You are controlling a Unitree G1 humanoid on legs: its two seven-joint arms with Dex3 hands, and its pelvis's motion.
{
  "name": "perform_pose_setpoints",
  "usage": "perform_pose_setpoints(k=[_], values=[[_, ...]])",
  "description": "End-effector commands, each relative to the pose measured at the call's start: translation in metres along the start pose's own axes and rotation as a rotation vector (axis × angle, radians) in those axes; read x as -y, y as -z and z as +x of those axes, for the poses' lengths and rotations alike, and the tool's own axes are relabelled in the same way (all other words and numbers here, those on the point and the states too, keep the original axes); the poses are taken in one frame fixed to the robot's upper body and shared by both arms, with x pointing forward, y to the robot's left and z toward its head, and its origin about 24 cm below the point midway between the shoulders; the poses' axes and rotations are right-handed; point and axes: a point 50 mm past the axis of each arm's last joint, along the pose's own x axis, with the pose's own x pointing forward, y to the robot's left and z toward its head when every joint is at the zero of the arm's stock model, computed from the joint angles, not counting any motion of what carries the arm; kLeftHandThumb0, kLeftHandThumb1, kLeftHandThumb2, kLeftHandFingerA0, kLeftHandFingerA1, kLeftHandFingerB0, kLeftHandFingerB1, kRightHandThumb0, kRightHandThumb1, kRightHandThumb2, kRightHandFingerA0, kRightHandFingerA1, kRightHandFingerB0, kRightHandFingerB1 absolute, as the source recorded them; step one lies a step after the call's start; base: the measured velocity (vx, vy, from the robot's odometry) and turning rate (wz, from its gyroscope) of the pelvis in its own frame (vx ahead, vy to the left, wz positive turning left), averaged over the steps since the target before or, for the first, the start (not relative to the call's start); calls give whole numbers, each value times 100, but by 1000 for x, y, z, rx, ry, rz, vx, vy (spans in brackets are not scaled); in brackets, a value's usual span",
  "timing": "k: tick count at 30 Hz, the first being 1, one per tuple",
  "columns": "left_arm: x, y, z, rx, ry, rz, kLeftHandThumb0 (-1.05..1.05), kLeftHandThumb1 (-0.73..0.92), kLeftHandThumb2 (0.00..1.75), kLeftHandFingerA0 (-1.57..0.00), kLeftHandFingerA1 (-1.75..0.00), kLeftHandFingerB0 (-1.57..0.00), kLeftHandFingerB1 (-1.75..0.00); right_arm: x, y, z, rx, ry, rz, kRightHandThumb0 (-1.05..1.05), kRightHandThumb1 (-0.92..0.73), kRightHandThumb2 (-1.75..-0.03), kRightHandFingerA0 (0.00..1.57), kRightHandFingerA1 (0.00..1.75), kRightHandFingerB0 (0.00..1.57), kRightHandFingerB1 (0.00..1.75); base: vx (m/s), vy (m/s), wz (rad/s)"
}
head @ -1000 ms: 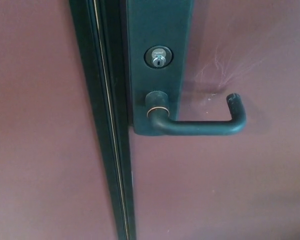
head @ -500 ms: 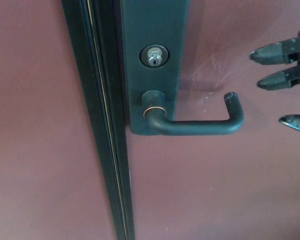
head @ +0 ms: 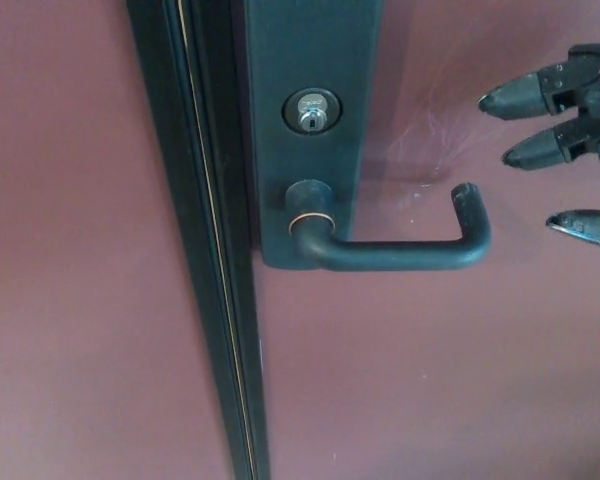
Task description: The robot walks towards the door handle and put its right hand on it and twist the handle
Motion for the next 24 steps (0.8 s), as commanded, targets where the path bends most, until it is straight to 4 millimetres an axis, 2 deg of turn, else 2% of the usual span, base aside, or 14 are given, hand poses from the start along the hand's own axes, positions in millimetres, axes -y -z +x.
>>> perform_pose_setpoints(k=[1,6,9,24], values=[[-2,1,0,-3,12,10,-30,59,58,-74,-52,-57,-43,-2,-4,11,-15,-24,-15,-45,-56,-57,51,42,43,36,0,0,0],[-1,0,0,-10,9,-5,-30,60,58,-74,-52,-57,-43,-6,-6,27,-17,-46,-42,-45,-56,-57,52,42,44,36,0,0,0],[-8,-15,4,18,1,-1,-30,60,58,-74,-52,-57,-43,-2,-5,40,-20,-37,-58,-46,-55,-57,52,42,44,36,0,0,0],[-8,-11,3,6,5,16,-30,59,57,-73,-52,-56,-42,-19,2,57,-115,-139,-107,-40,-56,-57,50,42,43,36,0,0,0]])
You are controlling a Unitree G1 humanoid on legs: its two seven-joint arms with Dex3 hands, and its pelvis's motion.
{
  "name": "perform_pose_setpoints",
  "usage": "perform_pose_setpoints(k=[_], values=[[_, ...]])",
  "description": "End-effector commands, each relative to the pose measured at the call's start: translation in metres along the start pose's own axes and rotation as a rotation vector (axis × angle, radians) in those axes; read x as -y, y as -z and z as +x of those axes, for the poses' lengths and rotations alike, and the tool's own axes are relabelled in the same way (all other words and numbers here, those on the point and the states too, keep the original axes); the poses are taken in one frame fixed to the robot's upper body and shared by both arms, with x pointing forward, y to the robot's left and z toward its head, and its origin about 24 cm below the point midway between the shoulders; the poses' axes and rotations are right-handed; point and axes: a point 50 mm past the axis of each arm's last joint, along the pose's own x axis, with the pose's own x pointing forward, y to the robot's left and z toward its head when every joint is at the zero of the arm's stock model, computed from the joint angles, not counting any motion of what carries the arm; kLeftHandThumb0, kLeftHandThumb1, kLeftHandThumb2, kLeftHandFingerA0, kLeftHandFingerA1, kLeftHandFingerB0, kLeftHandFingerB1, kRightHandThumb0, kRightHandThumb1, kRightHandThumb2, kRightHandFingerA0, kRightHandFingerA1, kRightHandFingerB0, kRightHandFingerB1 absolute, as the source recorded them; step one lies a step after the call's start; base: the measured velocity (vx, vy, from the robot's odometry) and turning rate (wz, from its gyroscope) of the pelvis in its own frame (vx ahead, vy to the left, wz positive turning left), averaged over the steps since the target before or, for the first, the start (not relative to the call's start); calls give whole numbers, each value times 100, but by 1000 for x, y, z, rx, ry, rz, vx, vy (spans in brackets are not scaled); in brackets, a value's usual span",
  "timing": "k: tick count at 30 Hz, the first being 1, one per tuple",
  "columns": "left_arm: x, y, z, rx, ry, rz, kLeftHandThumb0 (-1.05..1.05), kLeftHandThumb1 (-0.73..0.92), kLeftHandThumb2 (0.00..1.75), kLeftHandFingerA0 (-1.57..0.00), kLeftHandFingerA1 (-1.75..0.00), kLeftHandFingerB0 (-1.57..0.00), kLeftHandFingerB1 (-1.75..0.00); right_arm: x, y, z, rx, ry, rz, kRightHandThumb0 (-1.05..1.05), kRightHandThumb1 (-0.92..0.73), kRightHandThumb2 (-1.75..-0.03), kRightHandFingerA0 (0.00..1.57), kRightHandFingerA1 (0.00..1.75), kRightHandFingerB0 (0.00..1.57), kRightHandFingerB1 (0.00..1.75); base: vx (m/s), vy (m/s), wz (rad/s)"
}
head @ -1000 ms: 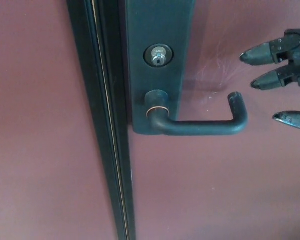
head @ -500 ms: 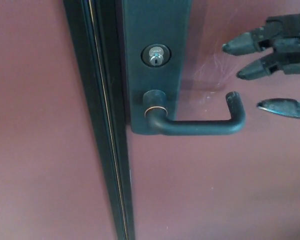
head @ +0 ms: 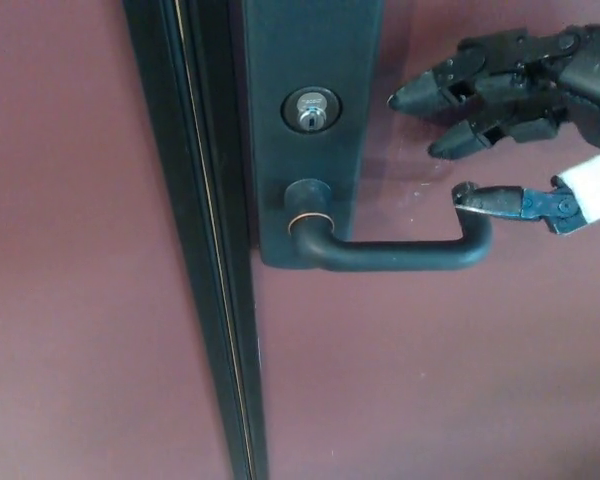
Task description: The robot walks towards the door handle and put its right hand on it and twist the handle
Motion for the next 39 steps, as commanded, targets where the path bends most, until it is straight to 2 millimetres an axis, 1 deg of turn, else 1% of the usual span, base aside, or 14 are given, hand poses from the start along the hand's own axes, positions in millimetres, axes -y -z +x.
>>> perform_pose_setpoints(k=[1,6,10,14,20,23,28,35,36,38,39], values=[[-1,3,-1,-20,8,15,-30,59,57,-73,-52,-56,-42,-4,7,7,-72,-41,-20,-40,-56,-57,50,42,43,36,0,0,0],[-1,3,-1,-20,11,17,-31,59,58,-74,-51,-56,-43,-5,8,8,-90,-64,-33,-39,-56,-57,50,42,43,37,0,0,0],[0,9,-2,-34,17,30,-31,59,57,-73,-51,-56,-42,-8,10,4,-108,-81,-34,-39,-56,-57,50,42,43,37,0,0,0],[-6,2,-1,-20,12,35,-31,59,58,-74,-50,-56,-43,-9,12,6,-126,-85,-37,-38,-56,-57,50,43,42,37,0,0,0],[-7,3,-2,-19,9,54,-31,59,58,-74,-50,-56,-43,-10,16,11,-141,-93,-33,-38,-56,-57,50,43,42,37,0,0,0],[-7,2,-1,-17,9,52,-31,60,59,-74,-50,-56,-43,-9,14,16,-149,-98,-59,-39,-56,-57,49,42,43,36,0,0,0],[-8,-8,2,-1,4,40,-31,60,59,-74,-50,-56,-43,-3,8,21,-143,-94,-86,-38,-56,-57,50,42,42,36,0,0,0],[-7,-3,0,-3,14,50,-31,60,58,-72,-50,-56,-42,-9,7,19,-152,-130,-100,-38,-56,-57,50,42,46,38,0,0,0],[-7,-2,0,-7,18,52,-32,60,59,-72,-49,-56,-43,-10,7,18,-157,-141,-105,-43,-44,-77,46,55,39,49,0,0,0],[-6,1,-1,-17,20,55,-32,60,59,-72,-49,-56,-43,-12,7,17,-162,-149,-106,-43,-44,-77,46,55,39,49,0,0,0],[-5,2,-1,-21,16,63,-31,60,58,-73,-49,-56,-42,-12,6,16,-165,-155,-108,-43,-44,-77,45,54,42,50,0,0,0]])
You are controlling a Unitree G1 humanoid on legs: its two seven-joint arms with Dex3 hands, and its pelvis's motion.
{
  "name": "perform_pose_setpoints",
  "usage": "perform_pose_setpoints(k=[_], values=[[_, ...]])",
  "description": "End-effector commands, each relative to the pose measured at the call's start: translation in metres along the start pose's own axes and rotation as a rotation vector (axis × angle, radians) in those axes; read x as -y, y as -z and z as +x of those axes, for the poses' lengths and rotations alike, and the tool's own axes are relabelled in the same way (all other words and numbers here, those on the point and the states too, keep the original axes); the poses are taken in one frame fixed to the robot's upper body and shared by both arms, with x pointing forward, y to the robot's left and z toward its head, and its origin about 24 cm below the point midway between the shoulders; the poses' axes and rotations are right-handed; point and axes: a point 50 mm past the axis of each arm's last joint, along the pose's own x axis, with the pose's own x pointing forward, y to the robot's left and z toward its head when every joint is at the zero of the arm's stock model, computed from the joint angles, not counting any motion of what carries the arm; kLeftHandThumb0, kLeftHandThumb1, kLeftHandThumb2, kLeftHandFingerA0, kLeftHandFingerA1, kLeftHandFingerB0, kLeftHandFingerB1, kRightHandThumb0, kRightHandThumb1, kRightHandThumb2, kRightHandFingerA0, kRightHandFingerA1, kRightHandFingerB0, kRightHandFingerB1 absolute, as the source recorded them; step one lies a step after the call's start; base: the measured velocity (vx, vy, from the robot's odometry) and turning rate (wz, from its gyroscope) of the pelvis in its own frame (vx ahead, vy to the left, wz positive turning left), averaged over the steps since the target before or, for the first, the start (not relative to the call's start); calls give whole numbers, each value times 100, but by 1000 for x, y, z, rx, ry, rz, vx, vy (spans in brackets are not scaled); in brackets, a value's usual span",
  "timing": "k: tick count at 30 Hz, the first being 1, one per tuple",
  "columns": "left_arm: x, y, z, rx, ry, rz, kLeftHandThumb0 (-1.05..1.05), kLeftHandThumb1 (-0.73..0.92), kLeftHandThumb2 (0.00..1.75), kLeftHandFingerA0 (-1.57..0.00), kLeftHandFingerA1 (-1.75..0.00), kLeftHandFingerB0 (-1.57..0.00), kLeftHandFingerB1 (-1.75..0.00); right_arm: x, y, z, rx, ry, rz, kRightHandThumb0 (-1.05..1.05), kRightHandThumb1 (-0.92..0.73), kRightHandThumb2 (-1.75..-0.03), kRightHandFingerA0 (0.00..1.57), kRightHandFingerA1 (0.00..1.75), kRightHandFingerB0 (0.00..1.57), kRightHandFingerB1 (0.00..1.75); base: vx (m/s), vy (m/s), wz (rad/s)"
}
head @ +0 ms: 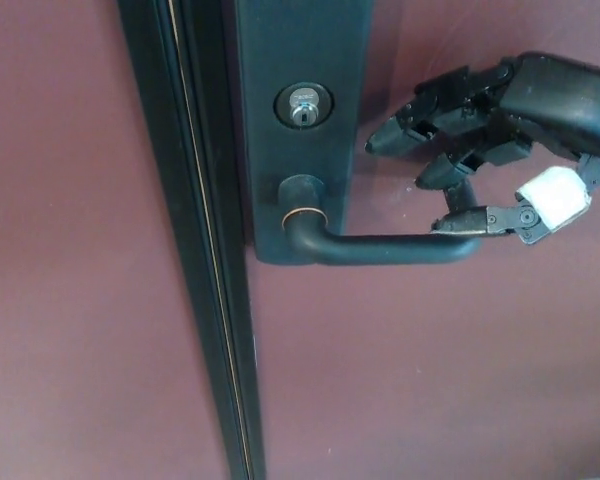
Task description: The robot walks towards the door handle and put its right hand on it and twist the handle
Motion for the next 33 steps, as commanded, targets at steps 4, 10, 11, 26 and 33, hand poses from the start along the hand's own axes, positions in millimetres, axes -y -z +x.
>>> perform_pose_setpoints(k=[4,10,11,26,33], values=[[2,12,-3,-43,17,32,-30,60,58,-73,-49,-56,-42,-8,0,-3,-47,-48,-16,-43,-45,-76,43,52,46,52,0,0,0],[2,15,-4,-42,15,40,-30,60,58,-74,-49,-56,-43,-11,-4,0,-51,-81,-31,-35,-56,-57,50,43,55,42,0,0,0],[2,15,-4,-41,16,41,-30,60,58,-74,-49,-56,-43,-11,-5,0,-52,-83,-32,-35,-56,-57,50,43,55,42,0,0,0],[0,8,-2,-35,18,42,-31,60,58,-74,-49,-57,-43,-6,-27,-1,-70,-175,-172,-38,-54,-56,52,42,55,41,0,0,0],[2,17,-4,-52,26,29,-31,60,58,-74,-49,-57,-43,-10,-35,0,-84,-222,-220,-40,-55,-57,53,42,53,40,0,0,0]])
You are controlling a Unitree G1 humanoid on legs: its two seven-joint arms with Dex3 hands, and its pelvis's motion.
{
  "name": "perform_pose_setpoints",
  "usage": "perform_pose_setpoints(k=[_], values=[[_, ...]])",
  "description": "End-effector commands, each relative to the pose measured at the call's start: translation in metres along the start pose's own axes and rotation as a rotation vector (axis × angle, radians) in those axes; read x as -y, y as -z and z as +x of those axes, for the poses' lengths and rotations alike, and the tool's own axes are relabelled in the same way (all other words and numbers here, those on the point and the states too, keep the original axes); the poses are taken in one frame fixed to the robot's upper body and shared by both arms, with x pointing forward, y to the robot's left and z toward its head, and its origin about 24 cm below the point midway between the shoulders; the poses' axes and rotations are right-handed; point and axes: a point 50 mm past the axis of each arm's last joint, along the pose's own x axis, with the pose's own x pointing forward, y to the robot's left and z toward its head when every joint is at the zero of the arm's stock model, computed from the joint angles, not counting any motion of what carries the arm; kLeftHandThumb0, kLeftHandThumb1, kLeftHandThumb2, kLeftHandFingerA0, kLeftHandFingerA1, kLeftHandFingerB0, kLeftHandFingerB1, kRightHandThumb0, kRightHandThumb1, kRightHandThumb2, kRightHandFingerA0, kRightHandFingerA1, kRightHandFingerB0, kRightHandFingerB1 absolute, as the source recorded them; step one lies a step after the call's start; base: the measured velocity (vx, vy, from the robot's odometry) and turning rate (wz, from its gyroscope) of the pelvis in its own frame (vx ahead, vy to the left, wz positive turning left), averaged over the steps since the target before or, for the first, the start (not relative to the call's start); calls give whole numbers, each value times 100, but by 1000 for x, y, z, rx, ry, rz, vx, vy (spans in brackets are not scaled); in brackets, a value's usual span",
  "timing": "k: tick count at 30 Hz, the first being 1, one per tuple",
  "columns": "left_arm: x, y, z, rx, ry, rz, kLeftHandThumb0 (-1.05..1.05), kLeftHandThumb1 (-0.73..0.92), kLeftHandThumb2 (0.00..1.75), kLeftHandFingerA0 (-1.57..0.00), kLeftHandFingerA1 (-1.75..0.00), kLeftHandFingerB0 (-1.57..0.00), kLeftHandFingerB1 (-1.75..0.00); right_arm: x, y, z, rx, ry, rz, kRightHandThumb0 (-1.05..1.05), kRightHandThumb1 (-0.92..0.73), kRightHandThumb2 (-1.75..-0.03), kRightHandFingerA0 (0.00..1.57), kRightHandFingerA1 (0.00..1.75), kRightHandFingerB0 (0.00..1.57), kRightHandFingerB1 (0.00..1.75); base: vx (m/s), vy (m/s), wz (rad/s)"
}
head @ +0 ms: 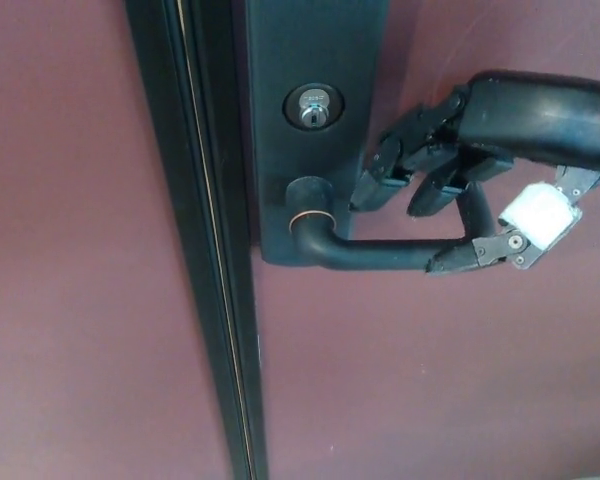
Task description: The robot walks towards the door handle and put its right hand on it and twist the handle
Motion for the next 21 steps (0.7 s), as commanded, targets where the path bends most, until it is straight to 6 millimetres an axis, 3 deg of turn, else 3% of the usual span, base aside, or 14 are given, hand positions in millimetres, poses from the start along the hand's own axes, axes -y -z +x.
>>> perform_pose_setpoints(k=[1,21], values=[[0,8,-2,-22,10,-1,-31,60,58,-75,-50,-57,-43,-1,-4,2,-52,-55,-44,-41,-56,-57,52,42,53,39,0,0,0],[0,11,-3,-28,11,27,-30,60,58,-75,-50,-57,-43,-17,11,18,-129,-177,-49,-44,-55,-56,54,42,52,39,0,0,0]])
